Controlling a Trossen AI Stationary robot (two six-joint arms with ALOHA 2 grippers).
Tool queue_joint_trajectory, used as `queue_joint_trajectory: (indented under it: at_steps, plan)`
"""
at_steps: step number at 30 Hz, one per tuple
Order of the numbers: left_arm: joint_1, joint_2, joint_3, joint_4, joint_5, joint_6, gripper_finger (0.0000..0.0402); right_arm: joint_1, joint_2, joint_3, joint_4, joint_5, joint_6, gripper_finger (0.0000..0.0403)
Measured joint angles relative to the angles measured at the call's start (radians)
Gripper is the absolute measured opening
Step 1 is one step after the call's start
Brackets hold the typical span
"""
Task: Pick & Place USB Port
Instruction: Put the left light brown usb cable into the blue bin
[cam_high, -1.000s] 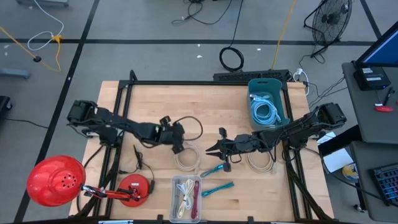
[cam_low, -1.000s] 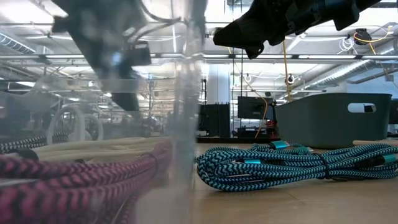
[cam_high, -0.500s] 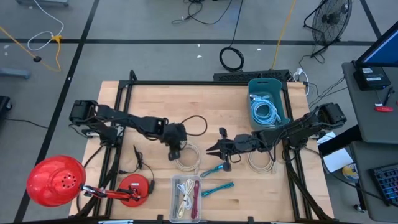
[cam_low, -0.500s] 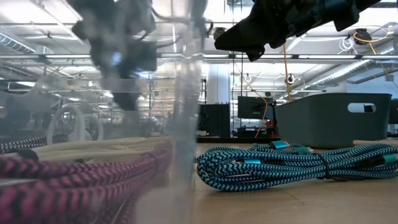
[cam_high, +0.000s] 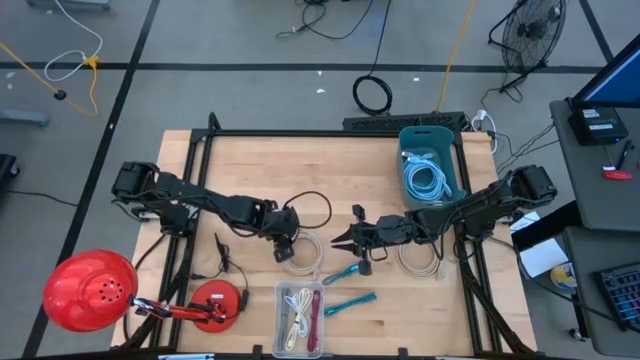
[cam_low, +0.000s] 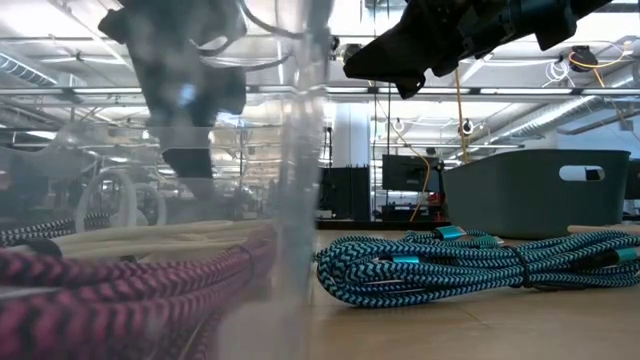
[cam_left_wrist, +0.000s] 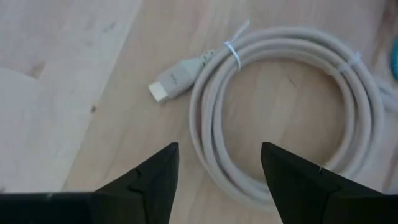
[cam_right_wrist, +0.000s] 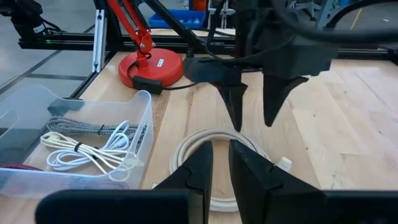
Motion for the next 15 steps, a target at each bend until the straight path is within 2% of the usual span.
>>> queue_joint_trajectory:
  at_steps: [15]
  plan:
    - [-0.017, 0.170, 0.004, 0.005, -0.022, -0.046, 0.0229, 0.000, 0.000, 0.000, -0.004, 0.000, 0.000, 0.0043]
